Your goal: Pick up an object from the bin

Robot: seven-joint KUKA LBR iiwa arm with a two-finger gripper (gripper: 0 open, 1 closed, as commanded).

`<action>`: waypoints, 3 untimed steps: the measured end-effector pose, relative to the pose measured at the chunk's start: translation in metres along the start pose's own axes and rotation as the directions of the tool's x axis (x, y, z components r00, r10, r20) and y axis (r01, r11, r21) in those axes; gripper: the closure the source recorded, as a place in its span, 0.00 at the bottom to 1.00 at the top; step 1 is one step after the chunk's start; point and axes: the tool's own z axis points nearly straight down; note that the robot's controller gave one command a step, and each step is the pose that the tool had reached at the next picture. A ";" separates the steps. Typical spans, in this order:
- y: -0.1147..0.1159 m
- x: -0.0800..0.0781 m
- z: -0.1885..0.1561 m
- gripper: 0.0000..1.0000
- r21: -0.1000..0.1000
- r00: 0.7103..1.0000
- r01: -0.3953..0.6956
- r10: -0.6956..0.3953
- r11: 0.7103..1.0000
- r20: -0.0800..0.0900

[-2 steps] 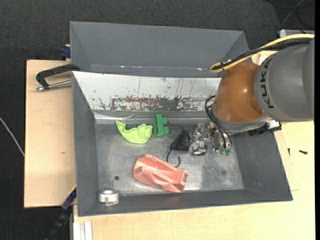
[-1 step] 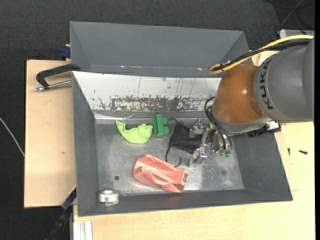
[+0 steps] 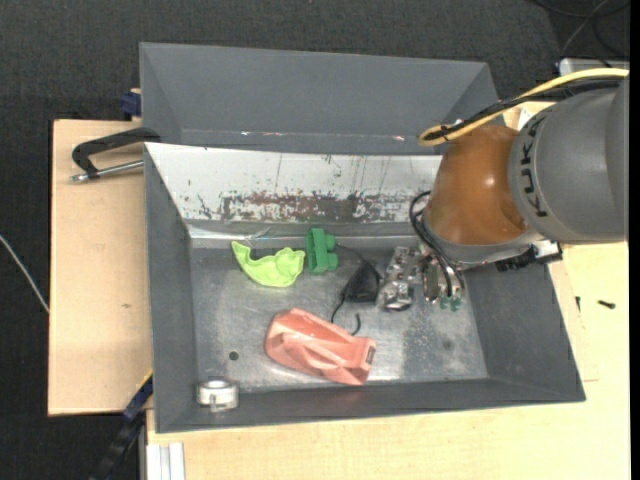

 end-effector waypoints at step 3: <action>0.000 0.002 0.003 0.00 0.001 1.000 0.000 0.000 1.000 -0.006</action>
Offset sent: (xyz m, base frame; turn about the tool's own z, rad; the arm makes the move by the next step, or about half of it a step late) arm 0.0000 0.0000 0.0000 0.0000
